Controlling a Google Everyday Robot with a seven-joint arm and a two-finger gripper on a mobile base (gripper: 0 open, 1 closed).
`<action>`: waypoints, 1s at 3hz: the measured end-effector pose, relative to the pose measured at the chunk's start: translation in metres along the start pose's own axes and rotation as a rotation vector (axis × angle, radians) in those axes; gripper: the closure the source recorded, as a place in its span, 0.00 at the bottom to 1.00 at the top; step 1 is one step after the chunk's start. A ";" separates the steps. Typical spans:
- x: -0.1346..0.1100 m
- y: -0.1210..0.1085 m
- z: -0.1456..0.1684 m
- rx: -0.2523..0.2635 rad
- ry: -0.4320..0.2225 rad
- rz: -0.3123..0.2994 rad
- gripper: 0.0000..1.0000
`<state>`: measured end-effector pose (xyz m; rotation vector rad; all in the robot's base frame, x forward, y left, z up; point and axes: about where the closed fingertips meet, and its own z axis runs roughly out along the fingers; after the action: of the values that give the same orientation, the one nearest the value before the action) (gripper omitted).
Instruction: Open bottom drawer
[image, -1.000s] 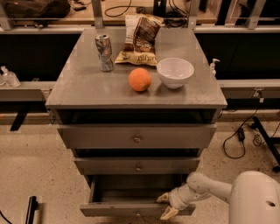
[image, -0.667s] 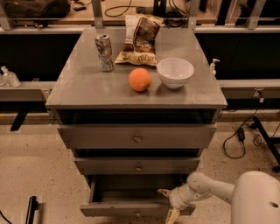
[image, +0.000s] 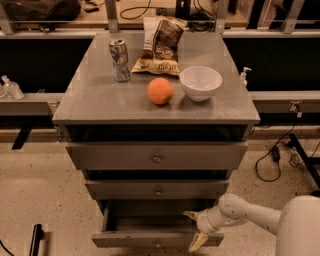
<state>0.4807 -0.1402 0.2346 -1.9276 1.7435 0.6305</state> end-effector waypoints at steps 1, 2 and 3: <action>0.000 -0.026 -0.011 0.067 0.019 0.035 0.49; 0.005 -0.043 -0.014 0.114 0.014 0.075 0.72; 0.005 -0.042 -0.012 0.111 0.013 0.074 0.96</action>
Offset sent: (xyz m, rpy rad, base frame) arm 0.0675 -0.0189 0.0108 -0.0011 -0.0665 -0.2092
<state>0.5231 -0.1471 0.2423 -1.8026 1.8257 0.5364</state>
